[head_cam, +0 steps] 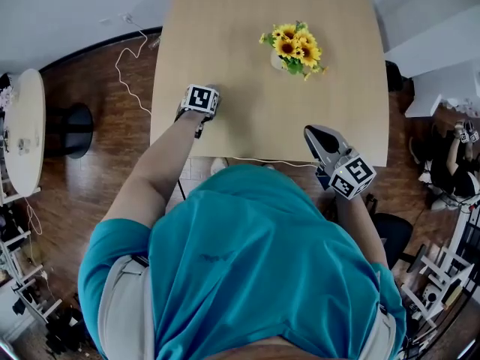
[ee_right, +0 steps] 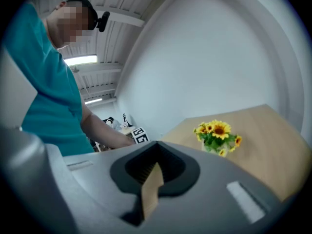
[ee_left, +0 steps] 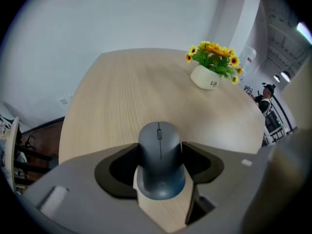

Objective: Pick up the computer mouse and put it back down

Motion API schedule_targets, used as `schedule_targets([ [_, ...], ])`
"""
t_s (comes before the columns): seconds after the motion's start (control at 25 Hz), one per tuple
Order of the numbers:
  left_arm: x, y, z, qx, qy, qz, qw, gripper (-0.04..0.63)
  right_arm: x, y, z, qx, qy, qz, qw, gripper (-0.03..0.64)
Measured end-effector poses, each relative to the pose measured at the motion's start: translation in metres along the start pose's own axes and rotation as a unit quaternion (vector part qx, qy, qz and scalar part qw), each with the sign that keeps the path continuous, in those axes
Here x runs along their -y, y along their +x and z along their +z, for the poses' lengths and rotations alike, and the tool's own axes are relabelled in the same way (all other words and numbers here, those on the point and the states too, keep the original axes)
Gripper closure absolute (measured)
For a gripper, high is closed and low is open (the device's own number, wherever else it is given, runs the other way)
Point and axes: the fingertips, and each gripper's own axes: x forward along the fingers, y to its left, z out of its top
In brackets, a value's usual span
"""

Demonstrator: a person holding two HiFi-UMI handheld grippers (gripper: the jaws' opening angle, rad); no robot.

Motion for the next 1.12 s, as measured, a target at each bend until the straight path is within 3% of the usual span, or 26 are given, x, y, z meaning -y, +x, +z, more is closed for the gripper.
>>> schedule_targets([
  [0.52, -0.006, 0.026, -0.017, -0.041, 0.010, 0.027, 0.9988, 0.295, 0.006, -0.007, -0.007, -0.007, 0.007, -0.006, 1.000, 0.615],
  [0.64, -0.006, 0.029, -0.019, -0.038, 0.006, 0.018, 0.9991, 0.291, 0.005, -0.005, -0.007, -0.010, 0.006, -0.002, 1.000, 0.615],
  [0.72, -0.003, 0.028, -0.015, -0.028, -0.004, 0.002, 0.9996, 0.240, 0.005, -0.004, -0.006, -0.009, 0.005, -0.001, 1.000, 0.615],
  [0.8, 0.003, 0.021, -0.009, -0.008, -0.013, -0.016, 0.9998, 0.199, 0.006, -0.002, -0.005, -0.007, 0.005, -0.001, 1.000, 0.615],
  [0.96, 0.006, -0.012, 0.009, 0.071, -0.020, -0.038, 0.9966, 0.200, 0.009, 0.004, 0.001, -0.002, 0.000, 0.004, 1.000, 0.615],
  [1.12, 0.019, -0.068, 0.022, 0.172, -0.026, -0.096, 0.9801, 0.277, 0.010, 0.013, 0.010, 0.005, -0.010, 0.013, 1.000, 0.615],
])
